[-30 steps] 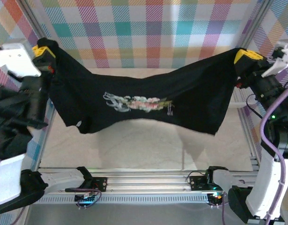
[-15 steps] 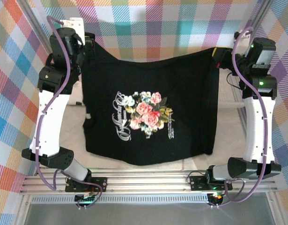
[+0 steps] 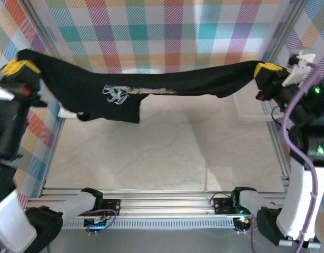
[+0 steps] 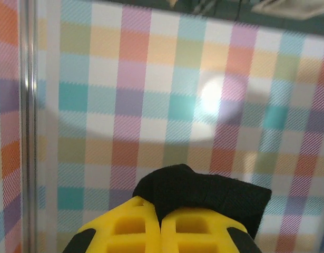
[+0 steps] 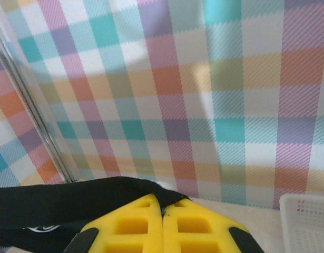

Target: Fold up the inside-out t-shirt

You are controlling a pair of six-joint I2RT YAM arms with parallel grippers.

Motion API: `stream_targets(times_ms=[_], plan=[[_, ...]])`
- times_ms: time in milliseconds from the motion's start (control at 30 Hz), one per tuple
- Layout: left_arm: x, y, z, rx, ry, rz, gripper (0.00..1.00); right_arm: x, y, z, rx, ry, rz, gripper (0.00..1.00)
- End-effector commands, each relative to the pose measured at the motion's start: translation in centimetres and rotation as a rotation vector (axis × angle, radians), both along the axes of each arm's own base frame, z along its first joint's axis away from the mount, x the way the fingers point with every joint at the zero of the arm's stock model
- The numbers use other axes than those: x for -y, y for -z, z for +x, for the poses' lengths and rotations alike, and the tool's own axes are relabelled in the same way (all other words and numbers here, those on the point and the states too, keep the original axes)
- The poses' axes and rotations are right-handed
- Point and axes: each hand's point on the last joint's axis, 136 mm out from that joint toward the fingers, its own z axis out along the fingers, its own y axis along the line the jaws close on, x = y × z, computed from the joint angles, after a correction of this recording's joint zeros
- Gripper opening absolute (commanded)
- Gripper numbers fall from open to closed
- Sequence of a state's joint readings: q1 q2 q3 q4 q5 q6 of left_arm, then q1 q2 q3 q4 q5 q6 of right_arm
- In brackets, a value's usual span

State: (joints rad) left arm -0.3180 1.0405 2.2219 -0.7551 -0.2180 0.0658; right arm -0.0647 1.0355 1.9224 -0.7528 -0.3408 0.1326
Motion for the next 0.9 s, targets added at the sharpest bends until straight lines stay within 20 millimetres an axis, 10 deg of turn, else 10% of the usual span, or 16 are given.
stream_targets(times_ms=[0,200,367,633,867], plan=[[-0.1,-3.0,-3.9,0.129,0.07,-0.046,0.0,-0.1,-3.1,-5.0,0.121,0.012,-0.022,0.0],[-1.3,-5.3,-6.3,0.208,0.034,-0.042,0.0,-0.5,-6.2,-9.2,0.218,0.006,-0.023,0.0],[-1.0,-4.9,0.2,0.099,-0.08,0.003,0.0,-0.3,-6.3,-7.1,0.193,0.011,-0.035,0.0],[2.7,0.8,15.4,-0.119,-0.166,0.136,0.0,0.5,-0.5,4.4,0.015,0.011,-0.038,0.0],[3.6,13.8,33.8,-0.394,-0.156,0.158,0.0,0.7,11.7,21.0,-0.251,-0.008,-0.023,0.0]])
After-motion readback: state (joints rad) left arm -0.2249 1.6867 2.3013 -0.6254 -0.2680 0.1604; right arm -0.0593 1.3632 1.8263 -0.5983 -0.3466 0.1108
